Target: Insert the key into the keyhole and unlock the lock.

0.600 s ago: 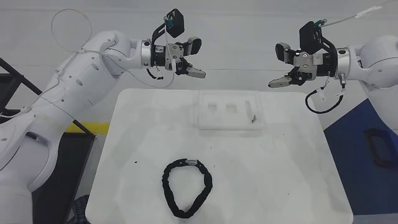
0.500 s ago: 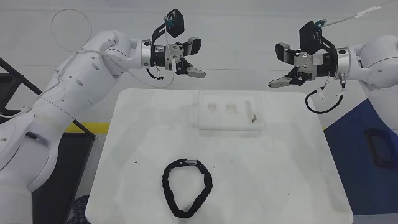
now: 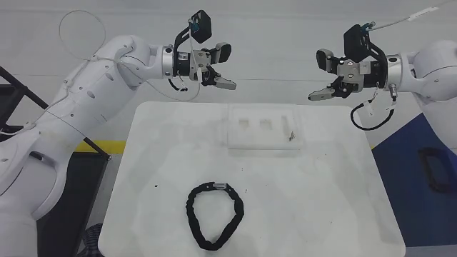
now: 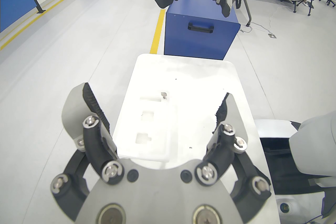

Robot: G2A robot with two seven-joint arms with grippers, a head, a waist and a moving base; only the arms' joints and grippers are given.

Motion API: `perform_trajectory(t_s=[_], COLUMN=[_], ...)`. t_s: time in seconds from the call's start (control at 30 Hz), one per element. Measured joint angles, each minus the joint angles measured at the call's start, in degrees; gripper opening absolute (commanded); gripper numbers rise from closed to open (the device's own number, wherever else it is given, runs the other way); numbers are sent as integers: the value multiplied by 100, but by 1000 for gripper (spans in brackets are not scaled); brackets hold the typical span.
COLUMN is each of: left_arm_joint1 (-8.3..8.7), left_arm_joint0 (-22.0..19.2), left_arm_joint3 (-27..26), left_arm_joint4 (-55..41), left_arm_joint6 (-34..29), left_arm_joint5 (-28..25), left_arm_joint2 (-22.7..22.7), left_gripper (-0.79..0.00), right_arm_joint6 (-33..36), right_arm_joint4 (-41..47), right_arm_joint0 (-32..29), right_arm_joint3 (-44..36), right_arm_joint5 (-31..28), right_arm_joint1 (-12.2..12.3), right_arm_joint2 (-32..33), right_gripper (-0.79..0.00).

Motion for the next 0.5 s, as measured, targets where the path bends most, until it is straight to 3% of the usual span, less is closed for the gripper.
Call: perform_trajectory(t_s=[0.17,0.5], left_arm_joint1=[0,0], left_arm_joint0=[0,0], left_arm_joint3=[0,0], left_arm_joint4=[0,0], left_arm_joint6=[0,0], left_arm_joint5=[0,0], left_arm_joint2=[0,0], left_gripper=[0,0], right_arm_joint6=[-229,-49], right_arm_joint4=[-237,-437], right_arm_joint0=[-191,-253], right_arm_joint3=[108,658], right_arm_joint5=[588,1791], right_arm_joint1=[-34,-239], right_arm_joint2=[-33,-376], right_gripper=[0,0])
